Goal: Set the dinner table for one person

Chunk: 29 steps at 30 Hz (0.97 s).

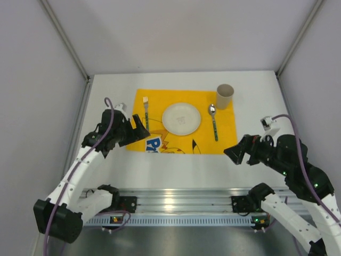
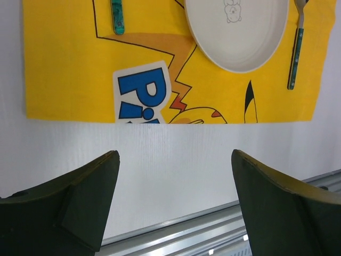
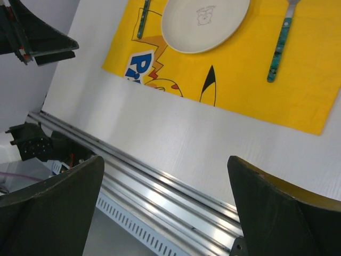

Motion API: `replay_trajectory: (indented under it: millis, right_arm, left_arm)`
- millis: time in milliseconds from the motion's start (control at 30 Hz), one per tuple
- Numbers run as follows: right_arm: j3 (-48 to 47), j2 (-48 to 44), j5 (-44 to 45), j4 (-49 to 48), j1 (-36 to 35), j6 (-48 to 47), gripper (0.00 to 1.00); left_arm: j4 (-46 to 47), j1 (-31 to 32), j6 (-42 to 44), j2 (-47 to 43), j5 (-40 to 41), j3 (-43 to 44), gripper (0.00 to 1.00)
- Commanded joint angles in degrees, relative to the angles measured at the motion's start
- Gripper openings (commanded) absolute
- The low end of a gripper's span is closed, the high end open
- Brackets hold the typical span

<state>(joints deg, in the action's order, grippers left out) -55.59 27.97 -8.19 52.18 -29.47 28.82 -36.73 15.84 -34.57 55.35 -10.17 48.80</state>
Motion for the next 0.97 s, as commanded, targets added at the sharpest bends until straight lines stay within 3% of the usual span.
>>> replay_trajectory:
  millis: [0, 233, 467, 933]
  right_arm:
    - [-0.31, -2.82, 2.66, 3.02, 0.03, 1.68, 1.00]
    - [-0.83, -7.13, 6.24, 4.85, -0.06, 4.66, 0.99]
    - [-1.80, -8.71, 10.03, 7.93, -0.06, 5.90, 1.00]
    - [-1.97, -9.69, 11.61, 8.19, -0.06, 6.60, 1.00]
  left_arm:
    - [3.95, 2.52, 5.11, 3.26, 3.64, 7.18, 0.91]
    - [-2.02, 9.73, 11.80, 8.90, 21.38, 19.66, 0.89]
    - [-2.73, 13.34, 14.09, 4.59, 33.01, 20.81, 0.86]
    - [-6.77, 13.34, 13.91, 1.34, 32.68, 18.35, 0.89]
